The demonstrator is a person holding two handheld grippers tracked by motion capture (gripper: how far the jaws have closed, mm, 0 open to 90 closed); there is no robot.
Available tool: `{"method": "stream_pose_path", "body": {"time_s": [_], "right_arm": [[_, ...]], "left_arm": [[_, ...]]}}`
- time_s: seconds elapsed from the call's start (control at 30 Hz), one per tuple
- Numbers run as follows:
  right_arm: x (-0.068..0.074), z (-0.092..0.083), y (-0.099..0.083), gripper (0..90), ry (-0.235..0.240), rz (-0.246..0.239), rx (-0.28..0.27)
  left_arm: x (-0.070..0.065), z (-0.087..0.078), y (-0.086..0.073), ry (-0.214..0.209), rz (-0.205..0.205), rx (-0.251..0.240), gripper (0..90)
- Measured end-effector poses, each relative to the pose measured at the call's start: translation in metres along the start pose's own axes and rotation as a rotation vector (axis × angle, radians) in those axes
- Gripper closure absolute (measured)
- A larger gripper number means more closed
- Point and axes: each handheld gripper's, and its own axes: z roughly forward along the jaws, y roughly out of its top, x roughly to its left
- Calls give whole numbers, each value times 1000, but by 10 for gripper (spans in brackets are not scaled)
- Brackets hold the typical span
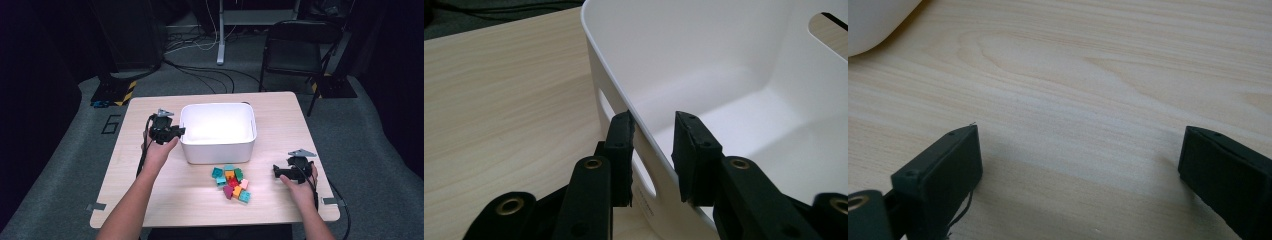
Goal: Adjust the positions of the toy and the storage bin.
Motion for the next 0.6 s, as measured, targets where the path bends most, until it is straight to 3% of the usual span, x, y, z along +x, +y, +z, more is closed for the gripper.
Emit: {"method": "stream_pose_path", "body": {"time_s": [0.23,0.33,0.6], "right_arm": [[0,0,0,30,0,0,0],[0,0,0,28,0,0,1],[1,0,0,18,2,-6,4]], "left_arm": [[2,3,-3,-16,-23,10,594],[2,1,-4,-16,-8,3,528],[5,-19,-11,-45,-25,-83,481]]}}
